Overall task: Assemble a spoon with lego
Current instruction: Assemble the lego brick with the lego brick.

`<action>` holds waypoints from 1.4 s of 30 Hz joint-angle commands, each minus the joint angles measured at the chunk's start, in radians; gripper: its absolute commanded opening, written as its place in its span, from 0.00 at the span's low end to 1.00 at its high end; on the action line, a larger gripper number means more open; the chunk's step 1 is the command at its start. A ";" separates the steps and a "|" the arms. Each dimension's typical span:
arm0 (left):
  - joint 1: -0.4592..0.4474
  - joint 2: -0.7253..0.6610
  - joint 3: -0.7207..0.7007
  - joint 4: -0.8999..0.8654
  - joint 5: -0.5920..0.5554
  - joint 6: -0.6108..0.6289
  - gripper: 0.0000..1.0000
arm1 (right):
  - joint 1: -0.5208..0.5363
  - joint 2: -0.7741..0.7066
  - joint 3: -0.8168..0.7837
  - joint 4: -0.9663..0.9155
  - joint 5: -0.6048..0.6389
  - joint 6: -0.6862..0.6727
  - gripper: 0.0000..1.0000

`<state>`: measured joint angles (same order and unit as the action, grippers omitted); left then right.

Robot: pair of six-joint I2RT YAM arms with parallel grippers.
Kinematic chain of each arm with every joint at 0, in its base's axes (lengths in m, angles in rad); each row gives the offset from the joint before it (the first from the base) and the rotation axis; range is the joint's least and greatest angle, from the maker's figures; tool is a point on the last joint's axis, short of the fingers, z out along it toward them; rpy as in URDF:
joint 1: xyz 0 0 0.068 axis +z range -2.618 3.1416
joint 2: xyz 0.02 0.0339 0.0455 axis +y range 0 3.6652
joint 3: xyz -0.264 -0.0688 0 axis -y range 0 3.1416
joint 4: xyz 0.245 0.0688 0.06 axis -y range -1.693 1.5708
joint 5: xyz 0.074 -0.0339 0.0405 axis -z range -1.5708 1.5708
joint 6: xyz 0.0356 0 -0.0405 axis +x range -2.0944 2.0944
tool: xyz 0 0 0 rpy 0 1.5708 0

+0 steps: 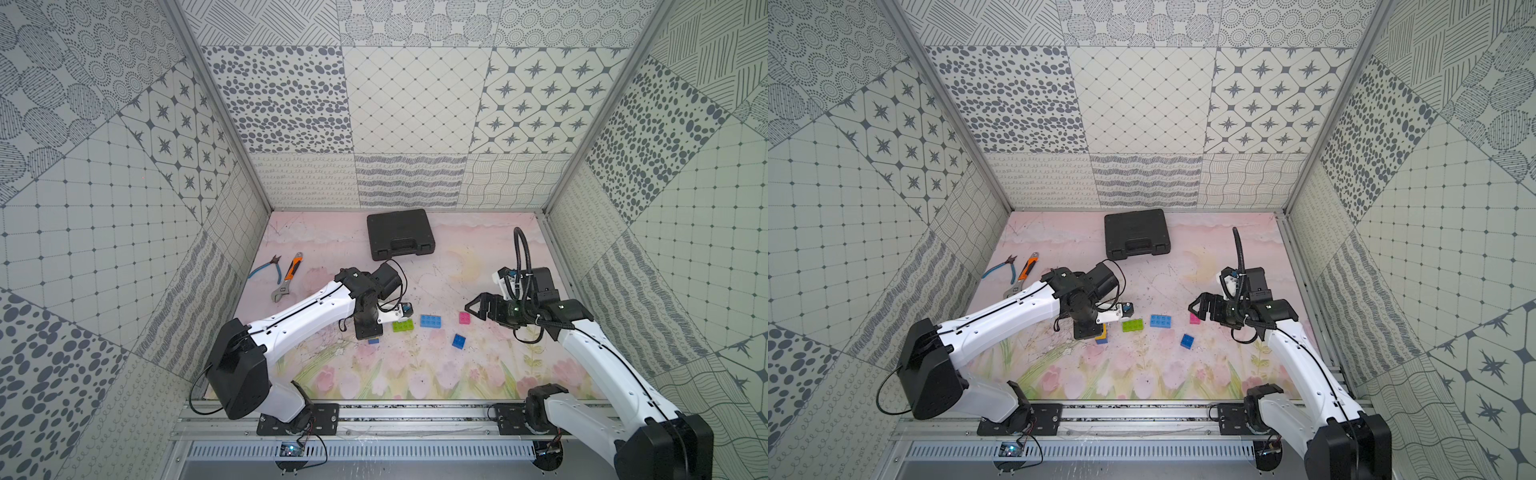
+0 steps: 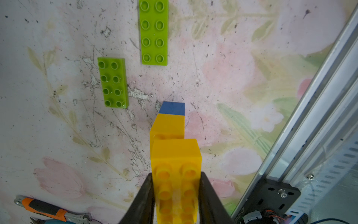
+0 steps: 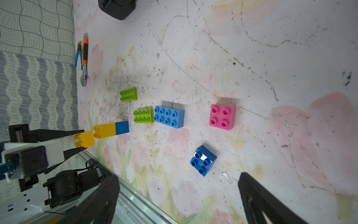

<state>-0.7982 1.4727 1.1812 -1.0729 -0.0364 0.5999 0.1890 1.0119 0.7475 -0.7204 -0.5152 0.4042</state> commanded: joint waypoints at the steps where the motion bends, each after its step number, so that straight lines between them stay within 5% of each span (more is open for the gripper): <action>1: 0.008 0.025 0.026 0.017 0.006 0.032 0.23 | -0.002 0.015 -0.012 0.039 -0.013 -0.011 0.98; 42: 0.019 0.024 -0.068 0.064 0.084 0.089 0.23 | -0.002 0.022 -0.019 0.044 -0.005 -0.011 0.98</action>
<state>-0.7799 1.4830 1.1233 -0.9707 -0.0082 0.6586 0.1890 1.0367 0.7414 -0.7059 -0.5163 0.4038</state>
